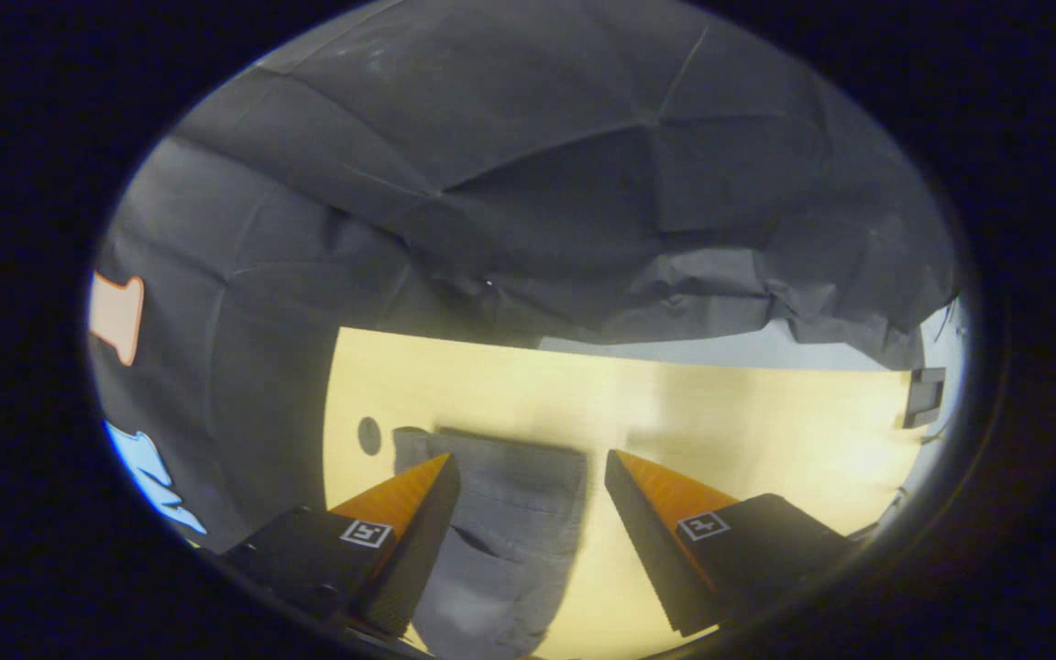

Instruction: Grasp the waist and the cuffs of the jeans and fold them to make the two legs overlap; first hold the waist and fold one-third of the jeans toward the cuffs, then hold the cuffs and fold the remaining one-third in the same direction to finish folding.

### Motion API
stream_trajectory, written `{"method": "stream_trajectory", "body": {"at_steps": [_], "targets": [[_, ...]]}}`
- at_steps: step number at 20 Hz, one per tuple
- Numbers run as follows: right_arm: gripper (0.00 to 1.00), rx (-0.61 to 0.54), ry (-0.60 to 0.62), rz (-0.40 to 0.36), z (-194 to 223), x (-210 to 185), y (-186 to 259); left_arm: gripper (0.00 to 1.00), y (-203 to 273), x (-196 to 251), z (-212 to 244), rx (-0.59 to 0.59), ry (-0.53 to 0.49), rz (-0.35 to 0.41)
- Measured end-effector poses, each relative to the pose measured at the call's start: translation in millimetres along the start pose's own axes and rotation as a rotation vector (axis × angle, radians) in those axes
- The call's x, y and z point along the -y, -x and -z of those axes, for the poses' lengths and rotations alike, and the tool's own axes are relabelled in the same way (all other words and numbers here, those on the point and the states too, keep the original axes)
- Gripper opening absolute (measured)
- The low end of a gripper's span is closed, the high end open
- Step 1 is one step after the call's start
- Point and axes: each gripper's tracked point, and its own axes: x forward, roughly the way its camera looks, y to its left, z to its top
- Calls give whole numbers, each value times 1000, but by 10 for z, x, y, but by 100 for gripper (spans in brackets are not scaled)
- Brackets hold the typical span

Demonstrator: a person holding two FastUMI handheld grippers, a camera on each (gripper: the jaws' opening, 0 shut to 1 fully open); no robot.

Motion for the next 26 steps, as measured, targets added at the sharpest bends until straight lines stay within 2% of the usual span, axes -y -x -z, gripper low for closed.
{"method": "stream_trajectory", "body": {"at_steps": [5, 6, 7, 8, 9, 10, 11, 12, 13, 14, 16, 18, 19, 20, 21, 22, 24, 26], "targets": [[96, -104, 41, 54, 353, 36, -382, 98, 20, -22, 61, 17, 21, 67], [95, -49, 20, 40, 261, 17, -457, 94, 14, -43, 75, 11, 29, 60], [90, -76, 21, 52, 317, 10, -493, 98, 4, -47, 83, 6, 36, 55], [78, -86, 1, 50, 318, -13, -489, 98, -6, -55, 94, 2, 43, 50], [75, -121, -13, 42, 348, -20, -483, 98, 1, -67, 95, 1, 49, 47], [62, -133, -51, -6, 330, -48, -472, 98, 1, -71, 104, -1, 53, 43], [55, -140, -93, -31, 357, -70, -485, 98, -2, -86, 127, -6, 56, 39], [33, -122, -124, -47, 320, -105, -499, 98, 4, -82, 139, -17, 60, 36], [29, -121, -109, -62, 343, -133, -459, 94, -11, -85, 148, -27, 66, 40], [20, -105, -80, -83, 307, -115, -372, 99, -28, -77, 135, -30, 69, 48], [14, -84, -33, -146, 289, -267, -105, 98, -33, -77, 118, -28, 65, 56], [13, -67, -41, -253, 313, -573, 178, 94, -12, -63, 135, -32, 57, 64], [7, -48, -42, -327, 323, -770, 336, 94, -15, -62, 155, -37, 57, 75], [8, -43, -16, -365, 388, -900, 473, 98, -6, -60, 166, -44, 57, 88], [8, -33, 34, -401, 502, -1061, 620, 94, -1, -56, 179, -50, 58, 102], [8, -25, 81, -425, 629, -1189, 757, 98, 7, -56, 193, -55, 54, 112], [8, -3, 202, -475, 996, -1547, 1022, 98, 10, -53, 211, -65, 42, 131], [8, -26, 347, -532, 1644, -1898, 1281, 98, 28, -42, 220, -76, 37, 146]]}}
